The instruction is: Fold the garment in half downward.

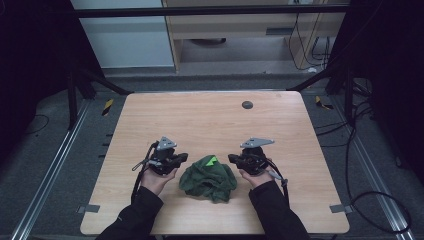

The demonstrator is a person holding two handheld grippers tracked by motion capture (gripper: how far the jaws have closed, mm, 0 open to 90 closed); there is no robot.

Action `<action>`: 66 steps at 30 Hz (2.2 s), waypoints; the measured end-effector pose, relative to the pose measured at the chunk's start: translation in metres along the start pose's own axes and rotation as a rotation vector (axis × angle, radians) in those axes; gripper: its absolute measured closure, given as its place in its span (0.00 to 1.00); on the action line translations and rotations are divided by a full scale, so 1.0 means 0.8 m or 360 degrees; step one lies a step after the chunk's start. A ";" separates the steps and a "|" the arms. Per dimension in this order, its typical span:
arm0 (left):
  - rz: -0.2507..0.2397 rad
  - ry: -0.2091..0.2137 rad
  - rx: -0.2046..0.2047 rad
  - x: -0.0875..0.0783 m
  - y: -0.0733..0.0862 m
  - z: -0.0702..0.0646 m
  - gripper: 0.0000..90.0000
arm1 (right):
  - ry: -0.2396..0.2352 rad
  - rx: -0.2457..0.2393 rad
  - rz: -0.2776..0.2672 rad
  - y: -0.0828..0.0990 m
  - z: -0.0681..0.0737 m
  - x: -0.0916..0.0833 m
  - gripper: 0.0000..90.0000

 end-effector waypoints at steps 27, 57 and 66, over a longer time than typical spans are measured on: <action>0.0067 0.0170 0.0103 -0.002 0.016 -0.031 1.00 | -0.0158 -0.0081 0.0035 0.008 0.033 0.002 1.00; 0.0124 0.0291 0.0187 -0.041 0.055 -0.068 0.99 | -0.0279 -0.0147 0.0080 0.040 0.065 -0.026 0.98; 0.0191 0.0294 0.0202 -0.036 0.068 -0.074 0.99 | -0.0298 -0.0162 0.0107 0.053 0.070 -0.028 0.97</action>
Point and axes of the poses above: each handheld gripper's, and its own axes: x roughly forward along the jaws, y roughly out of its underside, z roughly to its left, the point moved 3 cm from there along x, roughly forward along the jaws, and after that the axes turned 4 degrees about y, right-handed, at the moved point
